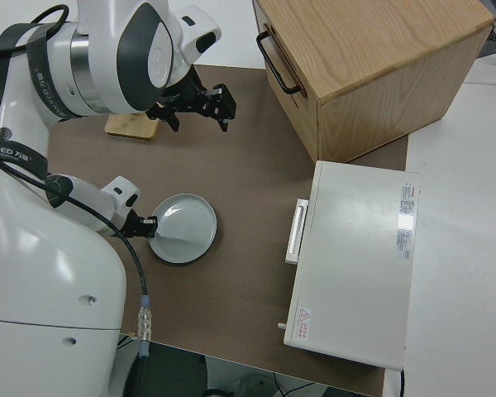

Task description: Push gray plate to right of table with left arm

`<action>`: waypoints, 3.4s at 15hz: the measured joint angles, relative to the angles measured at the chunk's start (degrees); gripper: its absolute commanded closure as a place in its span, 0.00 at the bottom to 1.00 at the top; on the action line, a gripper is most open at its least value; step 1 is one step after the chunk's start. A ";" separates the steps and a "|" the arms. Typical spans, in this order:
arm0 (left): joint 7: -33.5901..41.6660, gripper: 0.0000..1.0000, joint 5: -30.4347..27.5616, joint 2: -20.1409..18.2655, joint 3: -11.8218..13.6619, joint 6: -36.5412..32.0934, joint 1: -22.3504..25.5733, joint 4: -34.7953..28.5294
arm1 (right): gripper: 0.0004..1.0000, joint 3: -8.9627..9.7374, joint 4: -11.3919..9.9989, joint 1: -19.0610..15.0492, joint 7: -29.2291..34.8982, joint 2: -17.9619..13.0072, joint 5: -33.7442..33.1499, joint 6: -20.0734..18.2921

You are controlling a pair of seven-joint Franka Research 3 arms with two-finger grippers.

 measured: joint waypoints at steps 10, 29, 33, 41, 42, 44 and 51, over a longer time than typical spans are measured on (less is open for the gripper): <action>0.00 0.01 0.09 0.59 0.36 -3.13 0.06 3.04 | 0.02 0.00 0.00 0.00 0.00 0.00 0.00 0.00; 35.99 0.01 -5.66 -17.67 1.62 -25.56 21.62 -2.11 | 0.02 0.00 0.00 0.00 0.00 0.00 0.00 0.00; 42.45 0.01 -5.74 -20.82 1.64 -28.94 26.65 -2.97 | 0.02 0.00 0.00 0.00 0.00 0.00 0.00 0.00; 54.85 0.01 -5.59 -24.82 1.99 -33.36 36.31 -2.90 | 0.02 0.00 0.00 0.00 0.00 0.00 0.00 0.00; 56.37 0.01 -5.30 -25.52 2.15 -33.97 37.42 -2.84 | 0.02 0.00 0.00 0.00 0.00 0.00 0.00 0.00; 58.93 0.01 -4.40 -26.56 2.44 -34.93 39.04 -2.46 | 0.02 0.00 0.00 0.00 0.00 0.00 0.00 0.00; 68.66 0.01 -3.66 -29.10 5.94 -37.40 42.82 -0.90 | 0.02 0.00 0.00 0.00 0.00 0.00 0.00 0.00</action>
